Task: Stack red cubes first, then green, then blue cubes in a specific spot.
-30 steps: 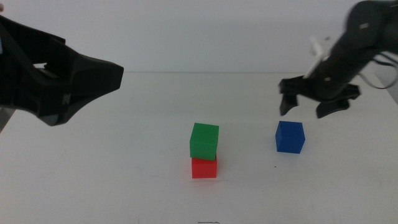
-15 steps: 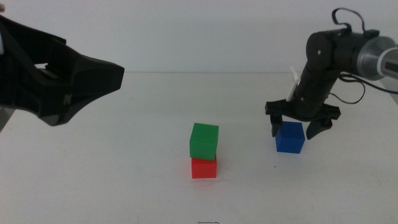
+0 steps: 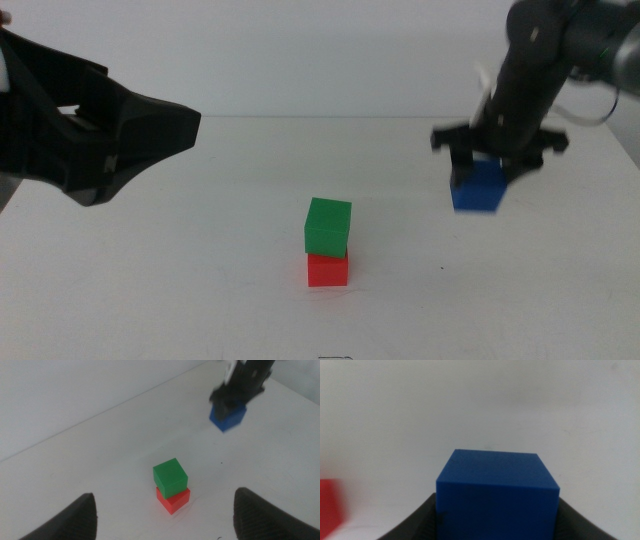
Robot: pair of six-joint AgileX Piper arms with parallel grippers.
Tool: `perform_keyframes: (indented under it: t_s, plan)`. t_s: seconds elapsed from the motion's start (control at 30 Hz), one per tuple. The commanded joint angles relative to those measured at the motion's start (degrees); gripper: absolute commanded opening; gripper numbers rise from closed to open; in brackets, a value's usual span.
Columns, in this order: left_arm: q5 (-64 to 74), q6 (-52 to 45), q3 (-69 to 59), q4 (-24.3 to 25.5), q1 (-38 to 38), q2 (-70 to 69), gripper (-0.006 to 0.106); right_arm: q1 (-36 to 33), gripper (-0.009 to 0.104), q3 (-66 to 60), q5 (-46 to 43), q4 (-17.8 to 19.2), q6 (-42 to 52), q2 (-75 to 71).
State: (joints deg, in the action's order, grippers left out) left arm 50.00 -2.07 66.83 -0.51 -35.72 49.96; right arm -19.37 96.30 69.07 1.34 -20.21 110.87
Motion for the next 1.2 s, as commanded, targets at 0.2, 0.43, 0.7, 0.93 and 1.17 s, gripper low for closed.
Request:
perform_keyframes:
  t_s: [0.2, 0.43, 0.7, 0.93, 1.17]
  plan:
    - [-3.92, 0.65, 1.57, -0.07, -0.14, 0.00, 0.094, -10.88, -0.001, 7.13, 5.47, 1.56, -8.55, -8.78]
    - [-3.87, 0.65, 1.57, 0.00, -0.14, 0.00, 0.094, -19.47, -0.001, 7.13, 3.78, 6.00, -13.80, -7.94]
    - [-3.87, 0.65, 1.57, 0.00, -0.14, 0.00, 0.094, -24.11, -0.001, 7.13, 2.89, 7.47, -16.97, -7.60]
    - [-3.87, 0.65, 1.57, 0.00, -0.14, 0.00, 0.094, -24.94, -0.001, 10.44, 1.63, 7.46, -19.07, -5.02]
    - [-3.87, 0.65, 1.57, 0.00, -0.14, 0.00, 0.094, -24.94, -0.001, 18.42, 5.44, 7.40, -18.86, 0.90]
